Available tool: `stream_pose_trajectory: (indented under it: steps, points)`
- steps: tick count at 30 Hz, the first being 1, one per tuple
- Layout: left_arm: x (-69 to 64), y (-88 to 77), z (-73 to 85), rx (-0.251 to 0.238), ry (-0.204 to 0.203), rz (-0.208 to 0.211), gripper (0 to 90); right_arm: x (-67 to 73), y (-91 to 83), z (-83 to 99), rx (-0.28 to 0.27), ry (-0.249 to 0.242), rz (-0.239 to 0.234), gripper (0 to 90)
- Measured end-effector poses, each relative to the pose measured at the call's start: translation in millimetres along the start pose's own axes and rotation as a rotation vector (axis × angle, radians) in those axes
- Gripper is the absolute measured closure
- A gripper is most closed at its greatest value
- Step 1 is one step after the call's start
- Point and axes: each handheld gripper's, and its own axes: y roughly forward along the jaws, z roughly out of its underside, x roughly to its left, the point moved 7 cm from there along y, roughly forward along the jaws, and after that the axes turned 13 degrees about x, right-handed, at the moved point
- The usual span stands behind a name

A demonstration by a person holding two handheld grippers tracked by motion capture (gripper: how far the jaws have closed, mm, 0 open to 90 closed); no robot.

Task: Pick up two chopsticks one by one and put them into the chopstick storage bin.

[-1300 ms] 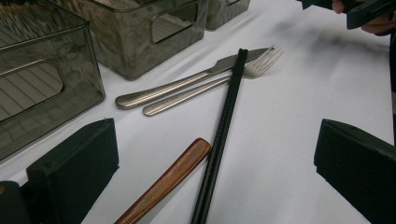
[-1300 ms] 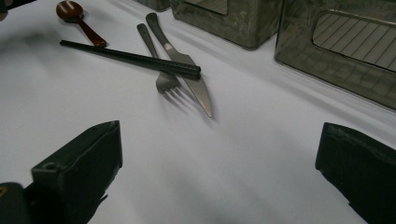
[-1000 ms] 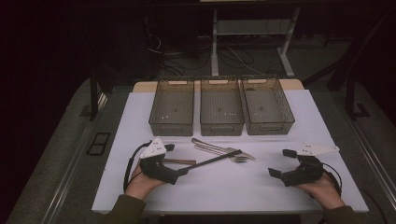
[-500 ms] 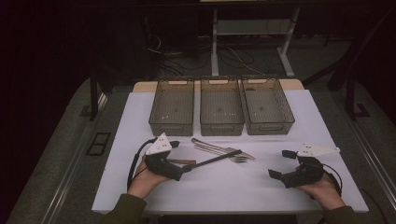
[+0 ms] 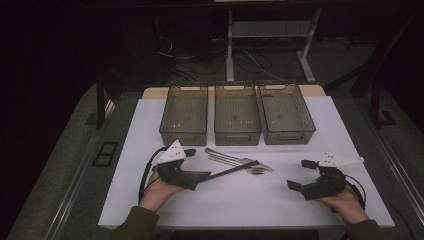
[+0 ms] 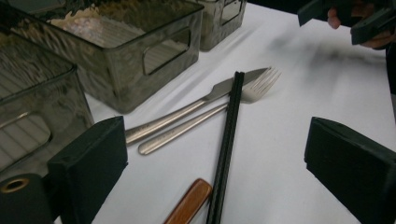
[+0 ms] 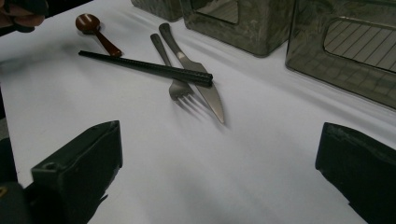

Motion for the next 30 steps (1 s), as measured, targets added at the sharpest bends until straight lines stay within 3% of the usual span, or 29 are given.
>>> stream_pose_trajectory:
  steps: [5,16,22,23,24,30]
  points:
    - [-1.6,6.9,-6.9,-0.003,0.018,0.018,14.0,0.6,0.6,0.1,0.003,-0.003,-0.002,0.0]
    - [-9.7,27.9,-10.0,0.052,0.046,0.069,30.4,1.3,2.7,0.9,0.010,-0.008,-0.002,0.0]
    - [-7.5,40.4,-8.1,0.087,0.034,0.088,50.5,1.1,2.6,1.1,0.012,-0.012,0.000,0.0]
    - [-6.5,42.4,-7.5,0.093,0.032,0.090,50.5,1.1,2.6,1.1,0.012,-0.012,0.000,0.0]
    - [-5.6,44.3,-6.5,0.103,0.031,0.091,56.6,1.1,2.4,1.3,0.015,-0.006,-0.003,0.0]
    - [-0.7,52.8,-0.2,0.156,0.024,0.085,69.2,0.7,3.0,1.3,0.016,-0.009,-0.004,0.0]
